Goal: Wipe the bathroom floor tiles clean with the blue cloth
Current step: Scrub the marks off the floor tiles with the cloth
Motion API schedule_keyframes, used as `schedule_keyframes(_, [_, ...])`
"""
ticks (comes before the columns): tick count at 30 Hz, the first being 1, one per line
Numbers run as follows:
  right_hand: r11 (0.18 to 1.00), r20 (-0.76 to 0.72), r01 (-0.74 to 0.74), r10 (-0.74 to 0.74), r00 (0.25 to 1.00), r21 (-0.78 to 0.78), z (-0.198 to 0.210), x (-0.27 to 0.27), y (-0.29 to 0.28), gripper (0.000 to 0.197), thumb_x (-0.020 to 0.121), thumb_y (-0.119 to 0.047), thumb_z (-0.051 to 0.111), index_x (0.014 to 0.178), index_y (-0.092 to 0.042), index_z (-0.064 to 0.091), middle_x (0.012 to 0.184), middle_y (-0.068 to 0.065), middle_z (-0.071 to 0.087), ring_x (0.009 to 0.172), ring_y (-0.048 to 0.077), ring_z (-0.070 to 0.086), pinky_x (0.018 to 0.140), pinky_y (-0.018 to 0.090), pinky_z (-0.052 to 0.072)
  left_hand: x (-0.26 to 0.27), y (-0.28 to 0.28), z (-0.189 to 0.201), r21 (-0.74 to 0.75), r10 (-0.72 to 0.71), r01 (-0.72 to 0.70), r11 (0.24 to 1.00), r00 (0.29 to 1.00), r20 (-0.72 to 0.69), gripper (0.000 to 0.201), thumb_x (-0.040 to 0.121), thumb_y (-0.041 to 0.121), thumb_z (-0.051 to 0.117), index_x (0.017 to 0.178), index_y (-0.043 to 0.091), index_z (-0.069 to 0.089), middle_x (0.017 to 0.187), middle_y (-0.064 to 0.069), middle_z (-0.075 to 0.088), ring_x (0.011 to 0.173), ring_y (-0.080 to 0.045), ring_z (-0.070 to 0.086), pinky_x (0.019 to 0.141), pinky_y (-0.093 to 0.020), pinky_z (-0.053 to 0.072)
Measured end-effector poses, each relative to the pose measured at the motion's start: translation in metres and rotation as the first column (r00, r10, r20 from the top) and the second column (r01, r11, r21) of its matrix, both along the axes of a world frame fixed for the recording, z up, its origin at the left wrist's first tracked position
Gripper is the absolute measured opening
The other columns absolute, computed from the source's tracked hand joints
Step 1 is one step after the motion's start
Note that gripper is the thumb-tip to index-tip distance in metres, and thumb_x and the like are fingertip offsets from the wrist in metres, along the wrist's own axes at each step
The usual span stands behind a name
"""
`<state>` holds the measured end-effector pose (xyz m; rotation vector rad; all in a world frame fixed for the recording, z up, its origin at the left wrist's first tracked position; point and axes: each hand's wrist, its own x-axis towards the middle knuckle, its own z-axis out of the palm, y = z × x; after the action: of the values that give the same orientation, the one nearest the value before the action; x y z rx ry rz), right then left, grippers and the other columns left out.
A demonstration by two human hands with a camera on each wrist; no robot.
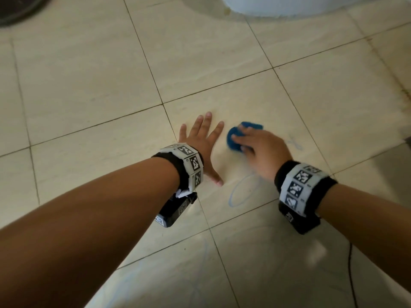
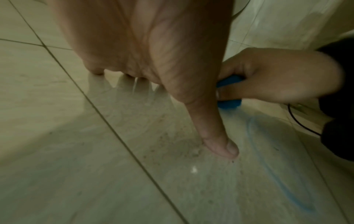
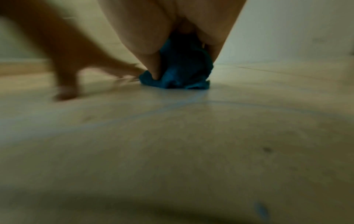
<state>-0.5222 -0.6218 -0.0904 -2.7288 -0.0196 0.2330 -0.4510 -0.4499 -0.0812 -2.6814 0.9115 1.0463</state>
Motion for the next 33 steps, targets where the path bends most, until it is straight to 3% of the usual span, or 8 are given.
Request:
schedule_keyframes(3, [0.955,-0.036,-0.295,0.295,0.955,-0.003,0.0,-0.009,0.004,0.035,0.091,-0.014,0.058,0.124,-0.023,0.061,0.141,-0.002,0.048,0.128,0.022,0.047,0.106,0.033,0.034,0.0,-0.001,0.0,-0.005,-0.001,0.001,1.0,1.0,-0.004,0.149,0.052,0.073,0.077,0.146,0.026,-0.029,0.151,-0.008,-0.039,0.143,-0.027,-0.027,0.117,-0.056,-0.004])
schedule_keyframes(6, [0.995,-0.037,0.086,-0.084,0.996,0.053,0.001,0.013,-0.031,0.037,0.093,-0.013,0.055,0.128,-0.024,0.058,0.144,-0.003,0.044,0.132,0.019,0.042,0.108,0.02,0.021,0.0,0.0,-0.001,-0.015,0.01,-0.01,1.0,1.0,-0.004,0.151,0.051,0.071,0.079,0.146,0.027,-0.029,0.152,-0.007,-0.039,0.143,-0.026,-0.028,0.117,-0.056,-0.005])
schedule_keyframes(8, [0.955,-0.03,0.291,-0.29,0.957,0.054,0.003,0.015,-0.042,0.037,0.094,-0.013,0.052,0.13,-0.021,0.056,0.145,0.001,0.043,0.133,0.02,0.041,0.11,0.023,0.023,0.001,0.0,0.0,-0.023,0.016,-0.016,1.0,1.0,-0.01,0.151,0.051,0.071,0.08,0.146,0.028,-0.03,0.152,-0.007,-0.039,0.143,-0.025,-0.029,0.116,-0.056,-0.006])
schedule_keyframes(14, [0.978,-0.061,-0.21,0.209,0.976,-0.001,0.002,-0.019,-0.003,0.037,0.092,-0.015,0.056,0.126,-0.027,0.059,0.143,-0.005,0.046,0.13,0.02,0.045,0.105,0.03,0.032,0.0,0.0,-0.001,-0.006,0.008,-0.008,1.0,1.0,-0.003,0.151,0.051,0.072,0.078,0.146,0.027,-0.03,0.151,-0.007,-0.039,0.143,-0.026,-0.028,0.117,-0.056,-0.006])
schedule_keyframes(19, [0.979,-0.021,0.203,-0.203,0.979,-0.019,0.001,0.003,-0.036,0.04,0.095,-0.015,0.049,0.134,-0.024,0.051,0.148,0.0,0.039,0.133,0.023,0.04,0.108,0.03,0.028,0.0,0.001,0.0,-0.01,0.004,-0.004,1.0,1.0,0.003,0.152,0.05,0.072,0.079,0.146,0.027,-0.03,0.152,-0.007,-0.039,0.143,-0.026,-0.028,0.117,-0.057,-0.005])
schedule_keyframes(24, [0.983,-0.1,-0.179,0.175,0.979,-0.03,0.011,-0.02,0.0,0.037,0.095,-0.038,0.047,0.13,-0.029,0.055,0.149,-0.009,0.035,0.133,0.017,0.038,0.106,0.031,0.033,0.0,0.0,-0.001,0.002,0.001,-0.001,1.0,1.0,0.001,0.151,0.051,0.073,0.077,0.145,0.028,-0.031,0.151,-0.006,-0.04,0.143,-0.025,-0.029,0.117,-0.056,-0.006])
schedule_keyframes(29, [0.982,0.042,0.18,-0.182,0.982,0.049,-0.002,0.0,-0.025,0.027,0.088,-0.014,0.061,0.115,-0.013,0.067,0.134,0.008,0.051,0.117,0.03,0.051,0.099,0.031,0.037,-0.001,0.0,0.002,-0.009,0.008,-0.008,1.0,1.0,0.001,0.15,0.051,0.072,0.078,0.146,0.028,-0.029,0.152,-0.006,-0.039,0.143,-0.025,-0.028,0.117,-0.056,-0.005])
schedule_keyframes(33, [0.945,0.064,-0.304,0.298,0.952,0.12,-0.007,-0.036,0.004,0.026,0.081,-0.009,0.067,0.106,-0.014,0.072,0.115,0.01,0.06,0.102,0.025,0.055,0.089,0.027,0.038,-0.002,0.002,0.004,-0.01,0.0,0.0,1.0,1.0,0.013,0.146,0.055,0.071,0.077,0.148,0.026,-0.026,0.153,-0.007,-0.036,0.145,-0.025,-0.025,0.118,-0.054,-0.003])
